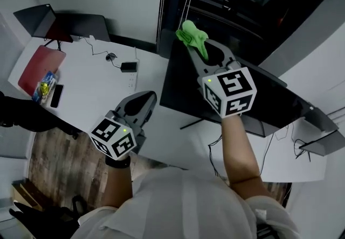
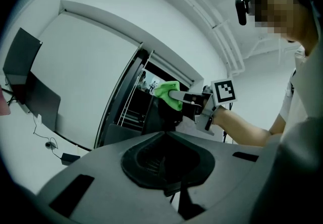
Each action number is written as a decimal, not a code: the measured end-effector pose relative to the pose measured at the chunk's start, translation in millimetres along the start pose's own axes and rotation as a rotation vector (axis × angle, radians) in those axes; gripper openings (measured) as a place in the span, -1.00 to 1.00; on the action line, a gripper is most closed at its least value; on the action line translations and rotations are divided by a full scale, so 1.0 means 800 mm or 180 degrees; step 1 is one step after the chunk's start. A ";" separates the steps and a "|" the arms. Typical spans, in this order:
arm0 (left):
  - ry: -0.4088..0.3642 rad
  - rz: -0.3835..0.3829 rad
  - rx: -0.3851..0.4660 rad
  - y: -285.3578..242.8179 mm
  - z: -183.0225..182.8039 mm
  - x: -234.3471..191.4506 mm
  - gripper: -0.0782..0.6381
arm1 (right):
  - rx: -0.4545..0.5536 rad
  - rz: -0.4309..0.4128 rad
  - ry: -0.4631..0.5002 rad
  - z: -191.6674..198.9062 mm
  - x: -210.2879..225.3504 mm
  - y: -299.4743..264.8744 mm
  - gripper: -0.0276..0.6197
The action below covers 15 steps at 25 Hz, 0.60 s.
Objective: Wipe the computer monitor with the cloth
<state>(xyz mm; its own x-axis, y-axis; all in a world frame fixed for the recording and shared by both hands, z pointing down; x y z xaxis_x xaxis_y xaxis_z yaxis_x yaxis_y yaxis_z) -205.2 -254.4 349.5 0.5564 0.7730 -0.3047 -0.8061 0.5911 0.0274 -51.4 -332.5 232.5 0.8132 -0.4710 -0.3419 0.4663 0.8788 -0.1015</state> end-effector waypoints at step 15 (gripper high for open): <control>-0.0064 -0.0204 0.0052 0.048 -0.002 -0.003 -0.73 | 0.0148 -0.0722 0.0318 -0.035 -0.106 -0.039 -0.69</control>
<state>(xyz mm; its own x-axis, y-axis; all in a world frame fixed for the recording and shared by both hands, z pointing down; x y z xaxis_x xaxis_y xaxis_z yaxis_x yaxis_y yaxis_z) -238.1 -234.0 349.5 0.6109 0.7378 -0.2871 -0.7654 0.6431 0.0240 -144.6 -318.2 238.1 0.6484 -0.6439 -0.4062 0.6505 0.7458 -0.1438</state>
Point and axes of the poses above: the fingertips, and each gripper's own axes: y backward along the fingers, x to its right, z out of its underside, the point moved 5 cm from there along y, backward along the fingers, and after that the axes turned 2 degrees about z, right-handed, at the moved point
